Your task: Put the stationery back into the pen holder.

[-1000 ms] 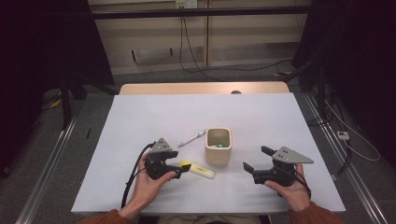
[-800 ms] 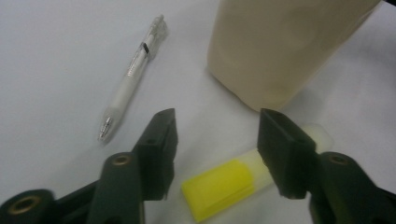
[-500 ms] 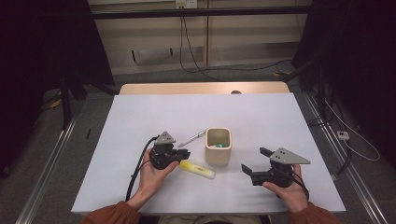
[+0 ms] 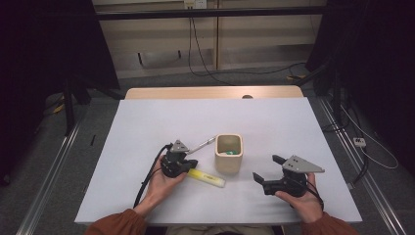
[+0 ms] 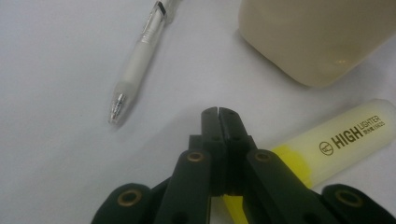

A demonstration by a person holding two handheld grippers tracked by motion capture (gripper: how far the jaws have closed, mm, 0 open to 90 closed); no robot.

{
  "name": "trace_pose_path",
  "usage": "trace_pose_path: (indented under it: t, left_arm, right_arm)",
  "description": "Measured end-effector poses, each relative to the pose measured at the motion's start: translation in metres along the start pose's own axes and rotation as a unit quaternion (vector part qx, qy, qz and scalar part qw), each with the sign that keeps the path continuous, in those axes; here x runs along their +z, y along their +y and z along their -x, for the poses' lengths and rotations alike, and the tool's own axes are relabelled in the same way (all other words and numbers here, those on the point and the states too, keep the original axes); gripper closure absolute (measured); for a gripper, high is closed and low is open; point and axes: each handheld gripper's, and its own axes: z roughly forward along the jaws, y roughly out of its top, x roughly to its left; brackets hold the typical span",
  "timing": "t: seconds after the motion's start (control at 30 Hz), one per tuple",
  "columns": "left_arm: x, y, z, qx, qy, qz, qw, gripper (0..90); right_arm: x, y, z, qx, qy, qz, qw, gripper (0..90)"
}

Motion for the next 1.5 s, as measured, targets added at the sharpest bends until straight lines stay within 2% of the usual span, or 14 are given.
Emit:
trace_pose_path:
  t: [0.03, 0.17, 0.27, 0.3, 0.33, 0.5, 0.9, 1.13, 1.2, 1.27, 1.33, 1.4, 1.43, 1.5]
  left_arm:
    - [0.0, 0.0, 0.001, 0.0, -0.001, -0.001, 1.0, 90.0]
    - [-0.001, -0.001, 0.001, 0.022, -0.006, -0.006, 0.9997, 90.0]
    - [-0.005, -0.002, 0.002, 0.035, -0.02, -0.017, 0.9991, 90.0]
    - [-0.007, -0.003, 0.003, 0.041, -0.015, -0.021, 0.9988, 90.0]
    - [-0.008, -0.004, 0.004, 0.042, -0.026, -0.022, 0.9985, 90.0]
    - [-0.014, -0.007, 0.009, 0.055, -0.033, -0.037, 0.9972, 90.0]
    - [-0.021, -0.011, 0.015, 0.045, -0.048, -0.056, 0.9962, 90.0]
    - [-0.024, -0.013, 0.02, 0.05, -0.052, -0.062, 0.9955, 89.9]
    - [-0.024, -0.013, 0.019, 0.053, -0.044, -0.056, 0.996, 83.0]
    - [-0.025, -0.012, 0.018, 0.062, -0.016, -0.047, 0.9968, 72.5]
    - [-0.028, -0.012, 0.016, 0.059, -0.002, -0.032, 0.9978, 63.7]
    - [-0.031, -0.01, 0.014, 0.055, 0.016, -0.023, 0.9981, 48.9]
    - [-0.032, -0.011, 0.013, 0.048, 0.012, -0.015, 0.9987, 40.2]
    - [-0.033, -0.011, 0.013, 0.042, 0.02, -0.011, 0.9989, 27.7]
  right_arm:
    - [0.0, 0.0, 0.0, 0.0, 0.001, 0.0, 1.0, 5.6]
    - [0.0, 0.0, 0.0, 0.0, 0.002, -0.001, 1.0, 5.6]
    - [0.0, 0.0, 0.0, -0.001, 0.003, -0.002, 1.0, 5.7]
    - [0.0, -0.001, 0.0, -0.002, 0.004, -0.001, 1.0, 5.9]
    - [0.0, -0.001, -0.001, -0.002, 0.004, -0.002, 1.0, 5.9]
    - [0.001, -0.001, -0.001, 0.0, 0.004, -0.002, 1.0, 5.9]
    - [0.0, -0.001, -0.001, -0.002, 0.007, -0.003, 1.0, 7.3]
    - [0.0, -0.001, -0.001, -0.003, 0.008, -0.002, 1.0, 7.1]
    - [0.0, -0.001, -0.001, -0.002, 0.008, -0.003, 1.0, 7.1]
    - [0.0, -0.001, -0.001, -0.002, 0.007, -0.002, 1.0, 7.1]
    - [0.0, -0.001, -0.001, -0.001, 0.007, -0.003, 1.0, 7.1]
    - [0.0, -0.001, -0.001, 0.0, 0.007, -0.004, 1.0, 7.1]
    - [0.0, -0.001, -0.001, 0.0, 0.007, -0.003, 1.0, 7.0]
    - [0.0, -0.001, -0.001, 0.001, 0.007, -0.004, 1.0, 7.0]
